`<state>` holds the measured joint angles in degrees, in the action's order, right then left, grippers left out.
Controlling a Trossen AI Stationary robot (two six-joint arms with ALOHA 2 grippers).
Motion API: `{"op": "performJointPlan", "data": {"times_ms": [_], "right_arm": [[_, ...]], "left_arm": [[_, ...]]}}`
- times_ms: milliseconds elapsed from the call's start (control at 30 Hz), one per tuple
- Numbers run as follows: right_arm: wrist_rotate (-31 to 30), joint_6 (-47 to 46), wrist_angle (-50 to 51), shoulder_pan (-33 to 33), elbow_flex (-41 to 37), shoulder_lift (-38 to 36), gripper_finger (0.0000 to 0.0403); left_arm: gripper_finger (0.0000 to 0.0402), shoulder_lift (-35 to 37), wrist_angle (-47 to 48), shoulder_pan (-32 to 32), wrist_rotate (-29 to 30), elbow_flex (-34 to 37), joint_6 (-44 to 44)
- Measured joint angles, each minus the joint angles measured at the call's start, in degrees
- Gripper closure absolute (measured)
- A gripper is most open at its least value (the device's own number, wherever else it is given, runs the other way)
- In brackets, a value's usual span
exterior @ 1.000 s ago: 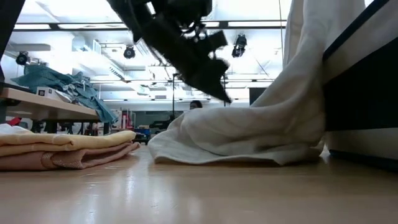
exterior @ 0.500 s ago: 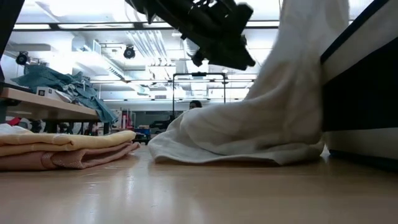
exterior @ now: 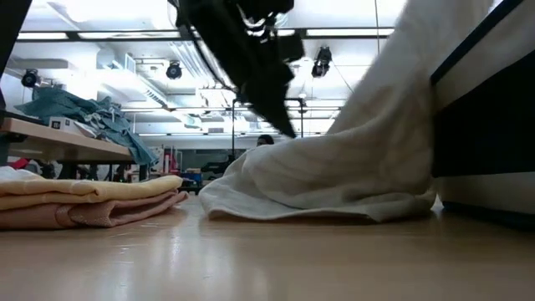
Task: Fold towel
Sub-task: Fold the white towel
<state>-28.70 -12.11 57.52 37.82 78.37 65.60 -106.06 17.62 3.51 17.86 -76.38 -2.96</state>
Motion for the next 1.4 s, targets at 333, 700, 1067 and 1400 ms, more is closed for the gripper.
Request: {"op": "performJointPlan", "data": {"times_ms": [333,700,1067,1400], "right_arm": [[2.2,-10.8,6.8,0.9,-2.6,-0.7,0.0403],[1.6,-13.8,4.7,0.9,-4.6,0.2,0.0403],[0.0,-14.0,3.3,0.9,-4.8,0.2,0.0403],[-0.4,-13.9,3.1,0.9,-4.8,0.2,0.0403]], "left_arm": [[0.0287,-0.3,1.9,-0.3,6.5,5.6,22.9],[0.0279,-0.4,-17.1,-0.8,4.4,15.1,35.2],[0.0282,-0.4,-18.7,-1.1,0.6,15.1,33.5],[0.0277,-1.0,-20.2,-1.9,-0.5,15.4,30.4]]}}
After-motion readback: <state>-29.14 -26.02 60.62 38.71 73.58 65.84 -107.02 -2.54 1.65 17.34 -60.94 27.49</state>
